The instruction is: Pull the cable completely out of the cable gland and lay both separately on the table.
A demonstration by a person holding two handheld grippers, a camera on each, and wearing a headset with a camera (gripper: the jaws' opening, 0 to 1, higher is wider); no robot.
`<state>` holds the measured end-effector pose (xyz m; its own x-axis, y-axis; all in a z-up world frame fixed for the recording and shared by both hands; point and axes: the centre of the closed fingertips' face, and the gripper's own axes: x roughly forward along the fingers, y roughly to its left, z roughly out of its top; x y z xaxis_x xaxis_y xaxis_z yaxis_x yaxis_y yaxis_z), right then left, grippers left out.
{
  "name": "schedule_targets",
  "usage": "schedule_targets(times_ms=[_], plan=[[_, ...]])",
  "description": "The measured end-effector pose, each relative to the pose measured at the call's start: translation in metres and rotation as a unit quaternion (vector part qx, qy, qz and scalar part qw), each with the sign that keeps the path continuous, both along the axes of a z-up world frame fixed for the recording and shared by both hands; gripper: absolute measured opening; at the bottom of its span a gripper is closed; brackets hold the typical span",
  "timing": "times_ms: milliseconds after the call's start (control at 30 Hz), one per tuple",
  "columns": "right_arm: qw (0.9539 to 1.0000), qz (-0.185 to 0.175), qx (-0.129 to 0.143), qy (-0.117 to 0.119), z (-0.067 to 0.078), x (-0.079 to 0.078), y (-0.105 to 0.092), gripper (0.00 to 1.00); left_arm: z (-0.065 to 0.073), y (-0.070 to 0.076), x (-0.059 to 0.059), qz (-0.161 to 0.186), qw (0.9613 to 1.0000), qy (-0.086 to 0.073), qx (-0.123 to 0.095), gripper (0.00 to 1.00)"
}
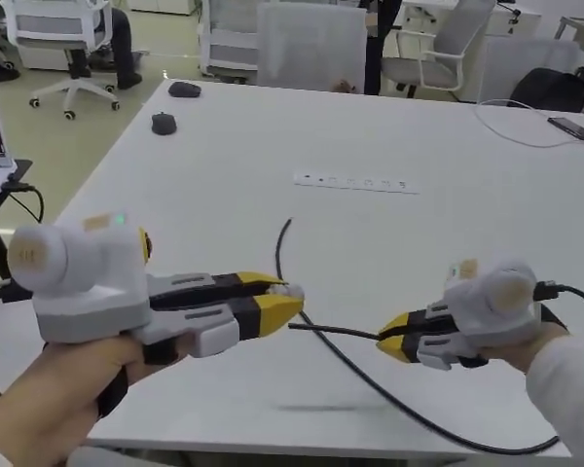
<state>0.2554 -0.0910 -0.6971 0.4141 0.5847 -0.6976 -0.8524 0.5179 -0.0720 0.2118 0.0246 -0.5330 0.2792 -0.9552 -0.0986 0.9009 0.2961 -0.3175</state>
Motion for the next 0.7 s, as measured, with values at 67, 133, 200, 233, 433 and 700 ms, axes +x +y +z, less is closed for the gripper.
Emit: schedule_targets(times_ms=[67, 133, 200, 233, 433, 700], plan=[[0.9998, 0.004, -0.014, 0.011, -0.013, 0.001, 0.002, 0.05, 0.000, 0.001, 0.001, 0.002, 1.0000, 0.001, 0.000, 0.16], [0.9989, 0.016, -0.036, 0.026, -0.026, -0.001, 0.002, 0.05, -0.001, 0.001, 0.002, 0.005, 1.0000, 0.002, 0.001, 0.16], [0.9978, 0.023, -0.050, 0.038, -0.036, -0.003, 0.003, 0.06, -0.001, 0.002, 0.003, 0.007, 1.0000, 0.003, 0.000, 0.16], [0.9973, 0.027, -0.055, 0.042, -0.039, -0.003, 0.003, 0.06, -0.001, 0.003, 0.003, 0.008, 1.0000, 0.003, 0.000, 0.16], [0.9948, 0.034, -0.075, 0.060, -0.054, -0.006, 0.001, 0.08, -0.001, 0.004, 0.005, 0.013, 0.9999, 0.006, 0.000, 0.16], [0.9941, 0.016, -0.065, 0.085, -0.063, -0.012, -0.004, 0.15, -0.003, 0.004, 0.006, 0.015, 0.9998, 0.009, 0.003, 0.16]])
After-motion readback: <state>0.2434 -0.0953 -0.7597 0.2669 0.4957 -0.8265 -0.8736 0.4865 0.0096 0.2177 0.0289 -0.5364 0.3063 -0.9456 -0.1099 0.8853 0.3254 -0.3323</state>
